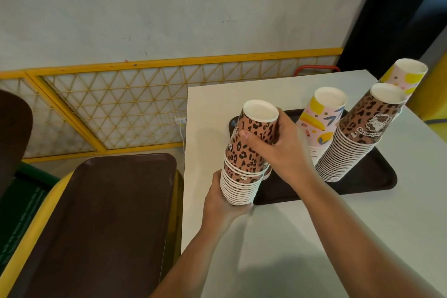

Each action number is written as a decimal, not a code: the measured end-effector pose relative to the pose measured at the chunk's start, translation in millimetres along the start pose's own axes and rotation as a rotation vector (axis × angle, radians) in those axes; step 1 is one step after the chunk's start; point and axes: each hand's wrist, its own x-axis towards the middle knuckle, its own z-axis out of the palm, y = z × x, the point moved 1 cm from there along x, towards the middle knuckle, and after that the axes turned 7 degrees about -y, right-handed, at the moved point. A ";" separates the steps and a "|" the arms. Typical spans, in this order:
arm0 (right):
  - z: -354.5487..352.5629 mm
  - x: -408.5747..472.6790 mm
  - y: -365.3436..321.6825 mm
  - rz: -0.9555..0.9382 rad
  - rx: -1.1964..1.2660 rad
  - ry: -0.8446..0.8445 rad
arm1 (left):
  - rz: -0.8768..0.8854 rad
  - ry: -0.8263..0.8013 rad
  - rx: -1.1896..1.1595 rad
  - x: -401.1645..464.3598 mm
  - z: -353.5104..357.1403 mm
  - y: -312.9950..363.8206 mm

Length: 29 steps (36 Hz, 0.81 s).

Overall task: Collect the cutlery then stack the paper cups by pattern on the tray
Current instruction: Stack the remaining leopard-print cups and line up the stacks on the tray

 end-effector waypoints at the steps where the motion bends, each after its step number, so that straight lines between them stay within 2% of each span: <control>1: -1.6 1.1 -1.3 -0.003 0.013 0.017 | -0.004 0.000 -0.001 -0.3 0.5 -0.3; 6: -13.5 5.6 -13.2 -0.025 0.155 0.099 | -0.018 0.010 -0.011 -1.5 1.1 -2.3; 9: -23.1 11.2 -22.9 -0.075 0.238 0.230 | -0.028 0.029 -0.035 -2.5 -1.8 -4.6; 13: -28.5 22.0 -20.7 -0.122 0.162 0.357 | -0.065 0.066 -0.095 -1.7 -6.6 -8.0; 17: -11.3 29.3 15.4 -0.032 0.011 0.310 | -0.080 0.096 -0.120 0.3 -10.9 -7.0; 25: 21.8 18.7 77.4 0.128 -0.075 0.097 | -0.069 0.081 -0.162 2.8 -11.5 -4.7; 29: 22.8 14.9 78.8 0.117 -0.083 0.111 | -0.059 0.067 -0.142 4.0 -9.5 -5.3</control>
